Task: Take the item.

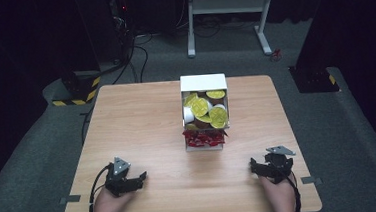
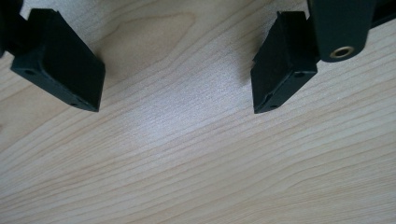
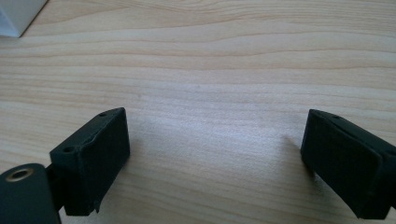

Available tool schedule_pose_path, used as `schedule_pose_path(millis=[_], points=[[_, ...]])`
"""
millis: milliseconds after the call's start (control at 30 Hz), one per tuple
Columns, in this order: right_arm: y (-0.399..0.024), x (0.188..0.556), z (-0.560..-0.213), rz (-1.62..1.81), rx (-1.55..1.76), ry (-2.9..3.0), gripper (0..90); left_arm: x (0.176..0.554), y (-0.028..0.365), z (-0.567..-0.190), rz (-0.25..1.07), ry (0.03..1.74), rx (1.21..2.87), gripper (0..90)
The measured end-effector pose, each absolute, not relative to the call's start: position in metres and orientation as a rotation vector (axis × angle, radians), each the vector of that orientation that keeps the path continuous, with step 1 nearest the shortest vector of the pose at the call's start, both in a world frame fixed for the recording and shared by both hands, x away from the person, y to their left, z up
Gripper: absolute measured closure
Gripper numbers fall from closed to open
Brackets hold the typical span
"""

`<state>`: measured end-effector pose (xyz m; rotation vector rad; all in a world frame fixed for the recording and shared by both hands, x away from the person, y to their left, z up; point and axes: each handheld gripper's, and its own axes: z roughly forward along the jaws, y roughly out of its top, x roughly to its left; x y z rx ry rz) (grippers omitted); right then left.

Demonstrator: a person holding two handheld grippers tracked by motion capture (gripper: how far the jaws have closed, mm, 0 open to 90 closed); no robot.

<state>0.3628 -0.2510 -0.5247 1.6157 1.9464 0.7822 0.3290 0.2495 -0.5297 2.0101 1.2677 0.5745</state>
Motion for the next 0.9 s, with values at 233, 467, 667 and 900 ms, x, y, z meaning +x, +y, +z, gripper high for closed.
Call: schedule_pose_path(millis=[233, 467, 667, 900], points=[[-0.2508, 0.3628, -0.5248, 0.787, 1.612, 1.950, 7.8, 0.3290, 0.2495, -0.5296, 0.574, 1.268, 2.010, 18.0], [-0.2507, 0.3628, -0.5248, 0.787, 1.612, 1.950, 7.8, 0.3290, 0.2495, -0.5296, 0.575, 1.268, 2.010, 18.0], [-0.2514, 0.3629, -0.5246, 0.789, 1.612, 1.952, 7.9, 0.3290, 0.2495, -0.5296, 0.575, 1.268, 2.010, 17.9], [-0.2540, 0.3602, -0.5229, 0.826, 1.621, 1.938, 10.9, 0.3290, 0.2495, -0.5296, 0.574, 1.268, 2.010, 17.9]])
